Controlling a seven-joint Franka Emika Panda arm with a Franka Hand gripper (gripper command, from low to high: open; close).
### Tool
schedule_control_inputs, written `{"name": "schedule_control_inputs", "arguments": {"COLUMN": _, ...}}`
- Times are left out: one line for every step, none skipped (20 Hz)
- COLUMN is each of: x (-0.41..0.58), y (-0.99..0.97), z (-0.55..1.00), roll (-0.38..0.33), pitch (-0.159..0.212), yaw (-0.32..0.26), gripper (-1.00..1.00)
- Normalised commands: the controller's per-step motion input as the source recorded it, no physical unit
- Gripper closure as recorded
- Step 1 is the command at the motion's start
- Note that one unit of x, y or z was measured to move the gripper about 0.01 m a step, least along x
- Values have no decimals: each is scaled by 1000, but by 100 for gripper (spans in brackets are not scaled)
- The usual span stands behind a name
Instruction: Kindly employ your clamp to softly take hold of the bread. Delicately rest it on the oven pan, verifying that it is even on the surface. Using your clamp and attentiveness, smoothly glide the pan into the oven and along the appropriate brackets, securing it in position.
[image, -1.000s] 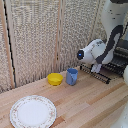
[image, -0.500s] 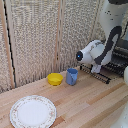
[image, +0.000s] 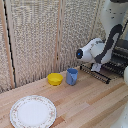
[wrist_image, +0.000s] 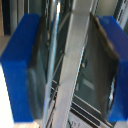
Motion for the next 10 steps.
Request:
{"name": "schedule_control_inputs", "arguments": {"x": 0, "y": -1000, "z": 594, "roll": 110, "pitch": 45, "yaw": 0, "gripper": 100}}
{"name": "schedule_control_inputs", "arguments": {"x": 0, "y": -1000, "z": 606, "roll": 102, "pitch": 46, "yaw": 0, "gripper": 100}}
{"name": "schedule_control_inputs", "arguments": {"x": 0, "y": -1000, "z": 603, "roll": 102, "pitch": 45, "yaw": 0, "gripper": 100}}
{"name": "schedule_control_inputs", "arguments": {"x": 0, "y": -1000, "z": 597, "roll": 99, "pitch": 41, "yaw": 0, "gripper": 100}}
{"name": "schedule_control_inputs", "arguments": {"x": 0, "y": -1000, "z": 591, "roll": 97, "pitch": 38, "yaw": 0, "gripper": 100}}
{"name": "schedule_control_inputs", "arguments": {"x": 0, "y": -1000, "z": 586, "roll": 97, "pitch": 34, "yaw": 0, "gripper": 100}}
{"name": "schedule_control_inputs", "arguments": {"x": 0, "y": -1000, "z": 580, "roll": 89, "pitch": 28, "yaw": 0, "gripper": 100}}
{"name": "schedule_control_inputs", "arguments": {"x": 0, "y": -1000, "z": 571, "roll": 87, "pitch": 25, "yaw": 0, "gripper": 100}}
{"name": "schedule_control_inputs", "arguments": {"x": 0, "y": -1000, "z": 569, "roll": 80, "pitch": 20, "yaw": 0, "gripper": 100}}
{"name": "schedule_control_inputs", "arguments": {"x": 0, "y": -1000, "z": 546, "roll": 75, "pitch": 10, "yaw": 0, "gripper": 100}}
